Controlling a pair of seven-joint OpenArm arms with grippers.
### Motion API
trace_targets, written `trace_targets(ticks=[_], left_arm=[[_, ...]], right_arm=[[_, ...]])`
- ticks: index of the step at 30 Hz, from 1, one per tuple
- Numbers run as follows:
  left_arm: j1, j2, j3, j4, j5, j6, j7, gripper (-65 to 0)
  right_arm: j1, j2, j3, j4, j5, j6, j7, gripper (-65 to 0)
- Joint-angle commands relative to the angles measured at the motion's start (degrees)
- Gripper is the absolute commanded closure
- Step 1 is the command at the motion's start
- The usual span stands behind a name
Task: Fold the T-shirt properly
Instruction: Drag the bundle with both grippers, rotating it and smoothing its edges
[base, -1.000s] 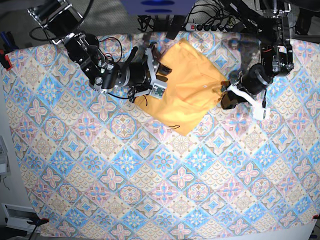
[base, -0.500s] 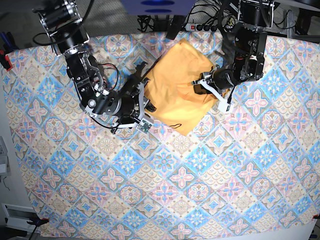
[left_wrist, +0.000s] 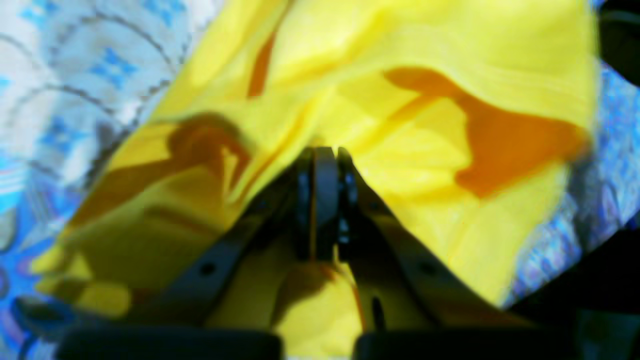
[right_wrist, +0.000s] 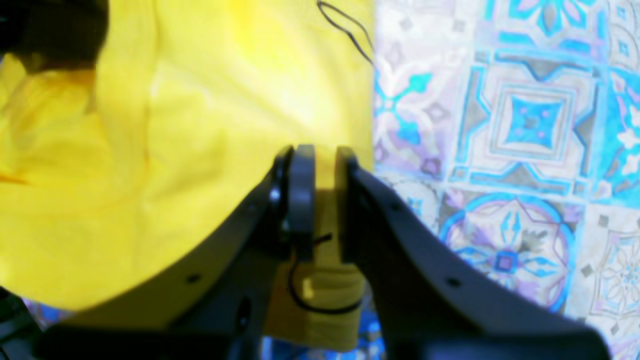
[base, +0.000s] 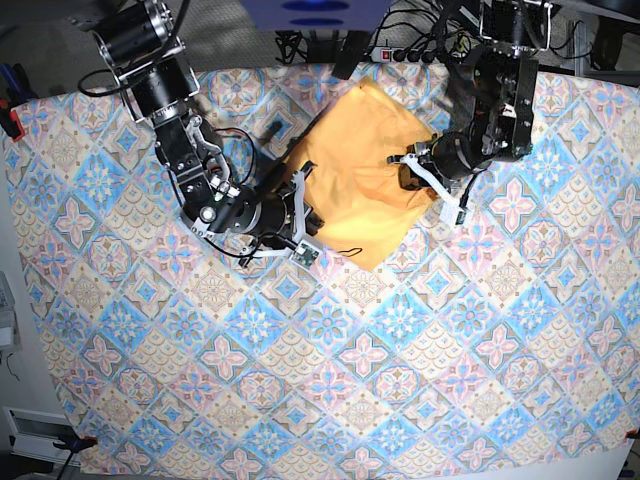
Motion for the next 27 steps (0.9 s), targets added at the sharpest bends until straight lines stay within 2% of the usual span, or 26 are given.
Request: trace_targets(ticks=[1, 6, 12, 16, 19, 22, 27], left_arm=[[-0.3, -0.1, -0.1, 3.2, -0.8, -0.4, -0.7, -0.1], [2.3, -0.1, 0.4, 9.3, -0.8, -0.6, -0.5, -0.1], [4.8, -0.2, 3.9, 9.8, -0.8, -0.6, -0.5, -0.1], [7.1, -0.3, 4.4, 10.0, -0.8, -0.6, -0.5, -0.1], [8.9, -1.7, 4.5, 12.2, -0.9, -0.6, 1.3, -0.1], [9.0, -1.9, 4.5, 13.2, -0.8, -0.7, 3.7, -0.1], [8.5, -1.8, 5.3, 11.0, -0.3, -0.7, 4.0, -0.1]], right_arm=[[1.3, -0.4, 0.2, 1.3, 0.9, 0.0, 1.1, -7.1], [3.7, -1.9, -0.6, 0.9, 0.9, 0.0, 1.1, -7.1], [7.6, -2.5, -5.0, -2.3, 0.9, 0.0, 1.4, -6.9], [9.7, -3.5, -8.2, -7.5, 0.8, 0.0, 5.5, -6.9], [11.6, -3.5, -9.7, -11.1, 0.8, 0.0, 8.4, -6.9], [13.4, -4.9, -11.6, -13.6, 0.8, 0.0, 9.7, -7.0], [16.1, -7.5, -12.3, -20.0, 0.8, 0.0, 10.1, -7.1]])
